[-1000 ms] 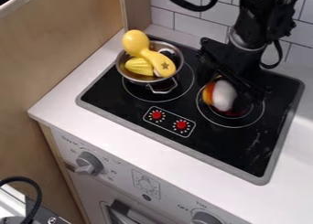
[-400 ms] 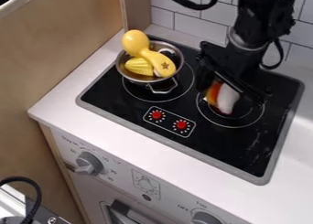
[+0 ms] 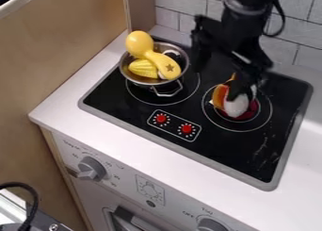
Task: Move the white and orange object on the right burner
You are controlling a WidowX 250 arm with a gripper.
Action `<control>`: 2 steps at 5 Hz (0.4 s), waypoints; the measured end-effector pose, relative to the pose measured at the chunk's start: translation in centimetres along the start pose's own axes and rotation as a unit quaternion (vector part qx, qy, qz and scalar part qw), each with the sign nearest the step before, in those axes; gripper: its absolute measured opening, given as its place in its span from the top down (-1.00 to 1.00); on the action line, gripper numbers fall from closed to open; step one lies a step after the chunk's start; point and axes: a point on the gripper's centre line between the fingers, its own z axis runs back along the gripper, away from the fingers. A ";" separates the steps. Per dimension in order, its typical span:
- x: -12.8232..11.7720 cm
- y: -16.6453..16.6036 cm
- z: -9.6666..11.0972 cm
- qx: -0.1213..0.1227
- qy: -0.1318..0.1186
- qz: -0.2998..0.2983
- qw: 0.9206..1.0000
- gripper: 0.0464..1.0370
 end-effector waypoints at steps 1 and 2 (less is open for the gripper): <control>-0.6 0.1 0.6 -0.001 0.010 -0.003 1.000 -0.93; -1.0 0.1 1.3 -0.007 -0.001 -0.001 1.000 -0.93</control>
